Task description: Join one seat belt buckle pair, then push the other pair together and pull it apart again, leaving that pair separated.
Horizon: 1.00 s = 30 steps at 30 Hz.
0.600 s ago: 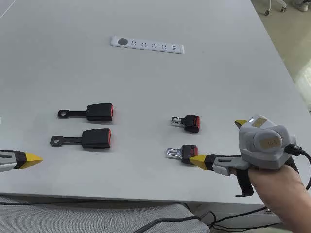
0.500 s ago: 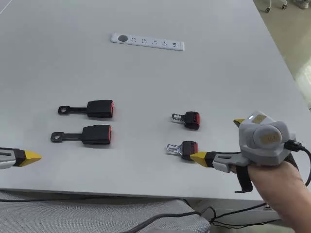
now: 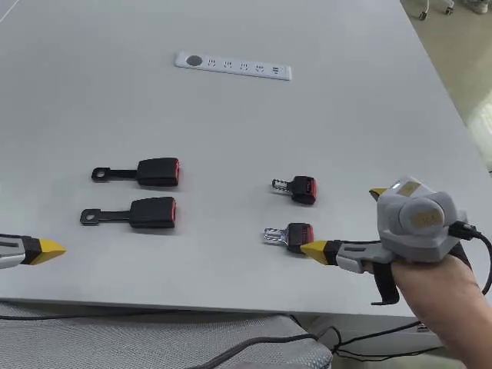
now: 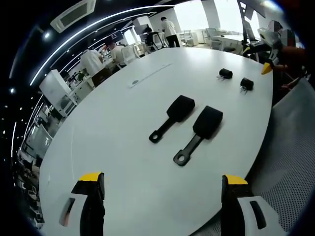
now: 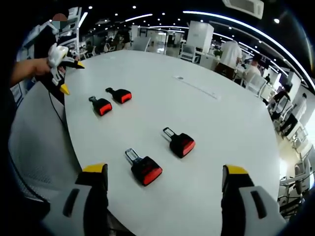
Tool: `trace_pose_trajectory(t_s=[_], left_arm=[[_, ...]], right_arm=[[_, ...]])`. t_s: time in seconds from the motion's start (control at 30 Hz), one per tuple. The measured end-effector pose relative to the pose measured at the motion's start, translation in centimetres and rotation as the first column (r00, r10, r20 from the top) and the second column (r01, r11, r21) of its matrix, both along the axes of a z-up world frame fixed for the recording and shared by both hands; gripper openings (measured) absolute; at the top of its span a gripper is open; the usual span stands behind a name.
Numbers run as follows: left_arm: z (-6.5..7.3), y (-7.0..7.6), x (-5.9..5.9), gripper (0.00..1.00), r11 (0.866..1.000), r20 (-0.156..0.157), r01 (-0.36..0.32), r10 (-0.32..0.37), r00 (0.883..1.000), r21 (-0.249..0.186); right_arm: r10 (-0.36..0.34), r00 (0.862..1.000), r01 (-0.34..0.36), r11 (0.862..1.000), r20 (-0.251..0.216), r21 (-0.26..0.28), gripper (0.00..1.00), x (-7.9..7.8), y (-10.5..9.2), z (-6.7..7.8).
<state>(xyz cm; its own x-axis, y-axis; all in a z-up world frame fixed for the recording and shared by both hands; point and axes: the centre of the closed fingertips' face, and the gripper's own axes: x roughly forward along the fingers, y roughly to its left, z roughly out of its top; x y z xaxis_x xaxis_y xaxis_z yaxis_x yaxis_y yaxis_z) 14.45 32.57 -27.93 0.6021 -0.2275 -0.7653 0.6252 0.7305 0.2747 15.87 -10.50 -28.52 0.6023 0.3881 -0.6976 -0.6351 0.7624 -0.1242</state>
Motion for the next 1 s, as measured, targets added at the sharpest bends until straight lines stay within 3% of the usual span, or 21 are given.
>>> trace_pose_trajectory(t_s=[0.33, 0.6, 1.0], left_arm=[[-0.08, -0.09, -0.18, 1.0, 1.0, -0.009, -0.001, 0.001, 1.0, -0.002], [0.3, -0.14, -0.05, 1.0, 1.0, -0.001, 0.006, -0.006, 1.0, 0.009], [0.11, -0.36, -0.25, 1.0, 1.0, -0.017, 0.013, -0.013, 1.0, 0.015]], right_arm=[[0.018, 1.0, -0.018, 0.999, 0.003, -0.029, 0.96, -0.11, -0.2, -0.12], [0.018, 1.0, -0.018, 0.999, -0.001, -0.028, 0.97, -0.29, -0.14, -0.21], [0.006, 1.0, -0.005, 1.0, 0.005, -0.027, 0.97, -0.15, -0.5, -0.03]])
